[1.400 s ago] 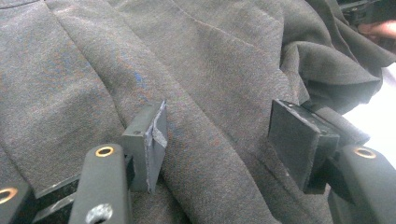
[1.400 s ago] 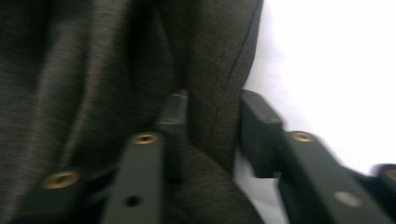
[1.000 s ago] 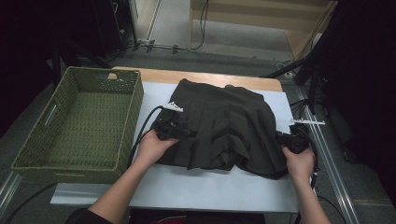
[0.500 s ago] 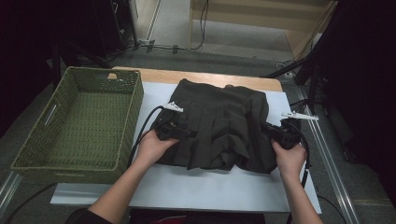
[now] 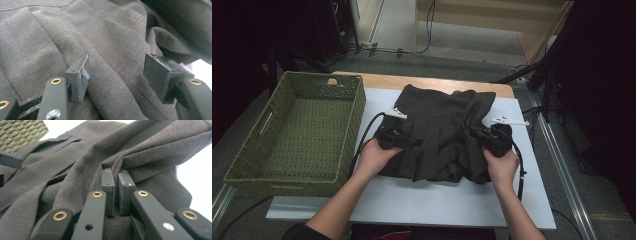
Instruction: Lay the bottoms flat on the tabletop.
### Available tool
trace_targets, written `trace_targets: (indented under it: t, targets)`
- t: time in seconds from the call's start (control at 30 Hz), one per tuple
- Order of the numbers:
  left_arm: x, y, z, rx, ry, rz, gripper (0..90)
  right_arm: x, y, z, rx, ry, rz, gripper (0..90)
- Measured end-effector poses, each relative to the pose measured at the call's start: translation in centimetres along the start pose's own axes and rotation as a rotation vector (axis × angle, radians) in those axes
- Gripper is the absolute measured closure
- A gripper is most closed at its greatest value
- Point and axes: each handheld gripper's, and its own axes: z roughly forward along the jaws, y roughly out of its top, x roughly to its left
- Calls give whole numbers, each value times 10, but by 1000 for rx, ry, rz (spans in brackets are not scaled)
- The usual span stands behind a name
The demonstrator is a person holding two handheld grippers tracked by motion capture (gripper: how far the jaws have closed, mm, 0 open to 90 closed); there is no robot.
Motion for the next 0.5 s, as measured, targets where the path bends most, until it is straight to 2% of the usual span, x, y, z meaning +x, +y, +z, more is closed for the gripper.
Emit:
trace_targets:
  t: [0.5]
  targets:
    - [1,2,-6,-15,8,-5,388,49,5,28,15,55,-109,832]
